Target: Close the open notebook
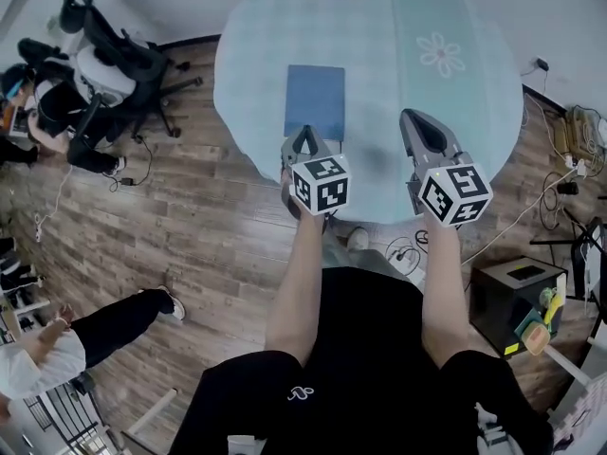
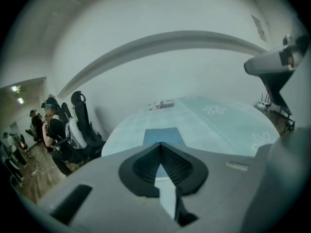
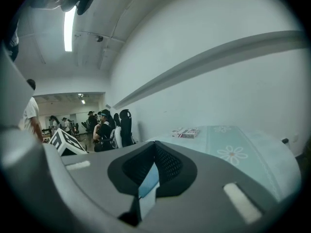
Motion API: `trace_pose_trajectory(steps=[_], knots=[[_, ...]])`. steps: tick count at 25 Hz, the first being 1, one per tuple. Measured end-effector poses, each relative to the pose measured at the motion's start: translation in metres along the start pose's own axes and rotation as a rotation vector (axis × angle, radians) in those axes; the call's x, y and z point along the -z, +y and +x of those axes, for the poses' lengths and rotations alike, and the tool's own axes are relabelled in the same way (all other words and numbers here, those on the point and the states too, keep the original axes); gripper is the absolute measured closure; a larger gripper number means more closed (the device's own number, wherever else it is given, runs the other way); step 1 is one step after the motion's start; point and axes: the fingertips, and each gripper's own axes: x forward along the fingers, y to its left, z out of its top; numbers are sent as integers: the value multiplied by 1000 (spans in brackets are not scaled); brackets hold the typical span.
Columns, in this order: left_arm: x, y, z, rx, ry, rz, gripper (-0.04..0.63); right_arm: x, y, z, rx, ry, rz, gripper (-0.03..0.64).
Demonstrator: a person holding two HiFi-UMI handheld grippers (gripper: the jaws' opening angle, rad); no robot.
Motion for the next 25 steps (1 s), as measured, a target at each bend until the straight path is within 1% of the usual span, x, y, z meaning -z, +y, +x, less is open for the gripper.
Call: trace_pose_trajectory(steps=[2, 4, 5, 6, 9, 11, 13, 16, 20, 23, 25], knots=[[-32, 8, -12, 32, -97, -90, 592, -16, 6, 3, -15, -28, -21, 606], [-62, 12, -28, 91, -184, -201, 592, -32, 12, 3, -25, -55, -37, 607], [-75, 15, -36, 110, -220, -235, 592, -40, 15, 2, -30, -69, -45, 606], [-88, 17, -45, 119, -253, -250, 592, -48, 18, 0, -36, -85, -56, 606], [-129, 24, -70, 141, -367, -264, 592, -74, 25, -3, -47, -138, -98, 606], [-154, 22, -86, 179, -447, -274, 592, -88, 27, -6, -49, -164, -121, 606], [-170, 16, -98, 227, -503, -286, 592, -99, 28, -10, -41, -185, -139, 606], [-186, 7, -113, 262, -546, -270, 592, -116, 29, -18, -20, -209, -177, 607], [-212, -9, -130, 301, -608, -238, 592, -127, 24, -29, -10, -183, -230, 606], [-223, -22, -134, 327, -630, -222, 592, -132, 16, -39, 9, -190, -240, 606], [-224, -31, -133, 339, -626, -214, 592, -134, 10, -46, 25, -196, -243, 606]])
